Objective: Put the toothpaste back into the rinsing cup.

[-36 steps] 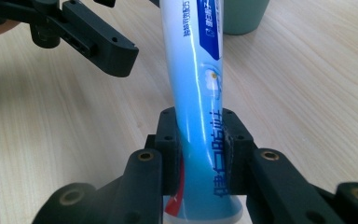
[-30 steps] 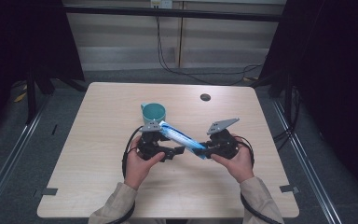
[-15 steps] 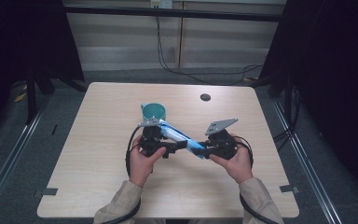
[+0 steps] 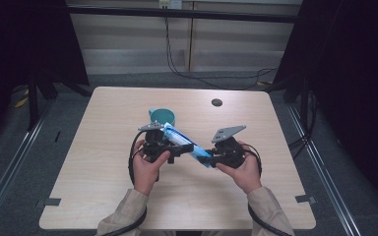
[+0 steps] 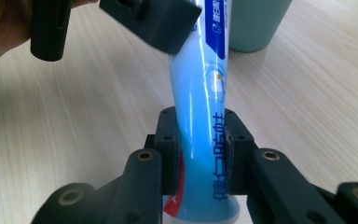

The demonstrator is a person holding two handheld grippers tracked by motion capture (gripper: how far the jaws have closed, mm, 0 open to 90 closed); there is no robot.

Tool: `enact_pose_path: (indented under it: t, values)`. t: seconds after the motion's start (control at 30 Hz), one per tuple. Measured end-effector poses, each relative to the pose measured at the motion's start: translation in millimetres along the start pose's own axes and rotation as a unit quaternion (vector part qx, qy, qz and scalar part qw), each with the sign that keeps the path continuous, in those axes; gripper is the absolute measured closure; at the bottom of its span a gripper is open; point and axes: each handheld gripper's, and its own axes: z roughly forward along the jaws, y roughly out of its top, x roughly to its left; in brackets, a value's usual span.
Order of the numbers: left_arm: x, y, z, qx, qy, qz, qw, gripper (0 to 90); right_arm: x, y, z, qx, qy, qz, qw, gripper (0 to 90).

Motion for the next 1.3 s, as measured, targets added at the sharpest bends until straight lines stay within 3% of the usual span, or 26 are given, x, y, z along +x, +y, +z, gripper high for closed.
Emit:
enact_pose_path:
  t: [0.4, 0.63, 1.07, 1.3]
  values:
    - [1.7, -1.2, -5.5, -0.017, 0.004, -0.017, 0.9997, 39.0, 0.6, -2.1, 11.0, 0.005, 0.013, 0.001, 0.9999, 71.9]
    - [1.4, -0.9, -10.9, -0.039, 0.002, -0.033, 0.9987, 46.5, 4.0, 1.1, 17.6, 0.004, 0.024, -0.002, 0.9997, 71.3]
    - [-2.7, 4.4, -9.3, -0.040, 0.004, -0.046, 0.9981, 60.3, 7.1, -0.5, 25.7, -0.001, 0.029, -0.004, 0.9996, 69.9]
    - [-9.5, 8.4, -14.4, -0.031, 0.017, -0.026, 0.9990, 69.0, 11.9, 1.5, 32.5, -0.007, 0.032, -0.009, 0.9994, 63.9]
